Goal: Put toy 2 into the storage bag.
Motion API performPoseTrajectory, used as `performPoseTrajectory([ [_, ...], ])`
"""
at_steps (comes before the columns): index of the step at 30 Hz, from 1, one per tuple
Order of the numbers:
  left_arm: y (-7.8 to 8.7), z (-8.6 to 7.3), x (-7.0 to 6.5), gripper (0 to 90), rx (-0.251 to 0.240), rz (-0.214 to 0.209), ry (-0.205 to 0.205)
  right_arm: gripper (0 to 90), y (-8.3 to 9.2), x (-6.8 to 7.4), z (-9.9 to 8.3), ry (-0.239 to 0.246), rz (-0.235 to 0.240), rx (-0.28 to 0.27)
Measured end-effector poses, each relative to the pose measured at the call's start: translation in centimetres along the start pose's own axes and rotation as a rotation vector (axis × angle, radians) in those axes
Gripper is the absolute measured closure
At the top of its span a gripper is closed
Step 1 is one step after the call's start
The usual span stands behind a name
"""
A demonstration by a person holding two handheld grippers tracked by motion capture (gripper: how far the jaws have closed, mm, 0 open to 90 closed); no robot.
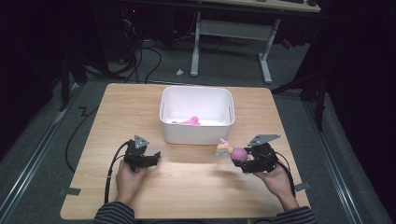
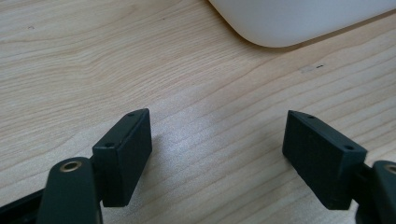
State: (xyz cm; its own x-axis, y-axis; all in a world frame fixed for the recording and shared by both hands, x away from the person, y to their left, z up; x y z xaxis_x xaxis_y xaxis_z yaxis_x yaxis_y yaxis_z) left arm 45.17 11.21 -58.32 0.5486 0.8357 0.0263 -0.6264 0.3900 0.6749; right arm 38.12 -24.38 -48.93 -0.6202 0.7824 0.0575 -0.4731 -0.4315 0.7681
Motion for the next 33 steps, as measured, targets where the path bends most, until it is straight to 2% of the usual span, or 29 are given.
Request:
performPoseTrajectory([
  [5, 0.0, 0.0, 0.0, 24.3, -0.001, -0.001, -0.001, 33.4, 1.5, 0.0, 0.6, 0.009, 0.000, -0.025],
  [7, 0.0, 0.0, 0.0, 24.3, 0.001, -0.001, -0.002, 33.4, 2.2, 0.1, 1.0, 0.007, 0.014, -0.041],
  [16, 0.0, 0.0, 0.0, 24.3, -0.001, -0.001, 0.000, 33.5, 3.9, 0.3, 3.1, 0.023, 0.038, -0.075],
  [20, 0.0, 0.0, 0.0, 24.3, 0.000, -0.003, 0.000, 33.6, 4.7, 0.2, 4.0, 0.031, 0.034, -0.102],
  [22, 0.1, -0.1, 0.0, 24.1, 0.000, -0.004, -0.004, 33.6, 5.5, 0.0, 4.9, 0.019, 0.039, -0.142],
  [33, 0.1, -0.1, -0.1, 23.4, 0.002, -0.008, -0.009, 33.6, 6.4, -0.4, 7.0, 0.027, 0.049, -0.157],
])
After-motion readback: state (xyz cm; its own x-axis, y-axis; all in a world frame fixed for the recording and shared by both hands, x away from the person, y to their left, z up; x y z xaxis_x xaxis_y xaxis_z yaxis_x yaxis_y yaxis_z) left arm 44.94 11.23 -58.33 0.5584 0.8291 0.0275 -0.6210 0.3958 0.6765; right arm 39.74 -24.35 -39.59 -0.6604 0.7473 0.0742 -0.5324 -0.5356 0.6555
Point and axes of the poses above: each handheld gripper's, and its own axes: y roughly backward along the jaws, z roughly out of its top, x roughly to its left, the point moved 7 cm from there along -y, roughly forward along the jaws, and after that the axes turned 3 degrees about -y, right-handed, at the moved point
